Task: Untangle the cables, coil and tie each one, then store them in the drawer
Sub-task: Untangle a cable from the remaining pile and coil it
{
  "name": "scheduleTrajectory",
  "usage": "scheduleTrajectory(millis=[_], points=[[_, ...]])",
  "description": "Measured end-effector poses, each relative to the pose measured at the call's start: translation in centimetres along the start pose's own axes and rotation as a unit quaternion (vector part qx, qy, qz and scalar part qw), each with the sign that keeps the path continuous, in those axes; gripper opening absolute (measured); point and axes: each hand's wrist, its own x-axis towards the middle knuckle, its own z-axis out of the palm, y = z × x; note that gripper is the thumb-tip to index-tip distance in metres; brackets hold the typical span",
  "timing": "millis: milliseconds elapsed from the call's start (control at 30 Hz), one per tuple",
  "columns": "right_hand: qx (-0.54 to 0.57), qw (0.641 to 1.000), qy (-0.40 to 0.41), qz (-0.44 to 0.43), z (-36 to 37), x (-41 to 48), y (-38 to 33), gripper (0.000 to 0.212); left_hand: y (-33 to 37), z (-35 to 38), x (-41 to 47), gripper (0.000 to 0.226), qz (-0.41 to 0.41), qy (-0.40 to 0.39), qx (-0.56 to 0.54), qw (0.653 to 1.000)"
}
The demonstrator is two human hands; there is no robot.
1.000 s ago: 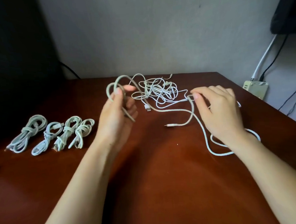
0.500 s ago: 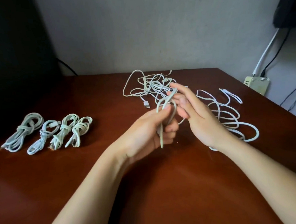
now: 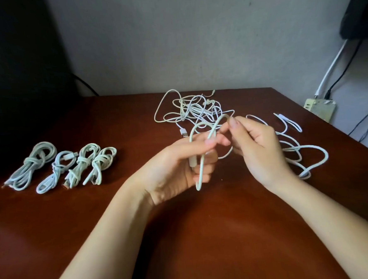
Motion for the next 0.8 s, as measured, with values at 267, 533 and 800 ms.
scheduleTrajectory(millis=[267, 533, 800], points=[[-0.008, 0.998, 0.063, -0.014, 0.1, -0.2, -0.8, 0.022, -1.1, 0.1, 0.1, 0.043, -0.046, 0.015, 0.267, 0.962], [-0.031, 0.993, 0.112, -0.001, -0.2, 0.4, 0.2, 0.018, -1.4, 0.7, 0.9, 0.026, -0.033, 0.112, 0.16, 0.98], [-0.04, 0.998, 0.043, 0.008, 0.2, -0.1, 0.2, 0.03, -0.5, 0.1, 1.2, 0.033, 0.101, 0.215, -0.025, 0.971]])
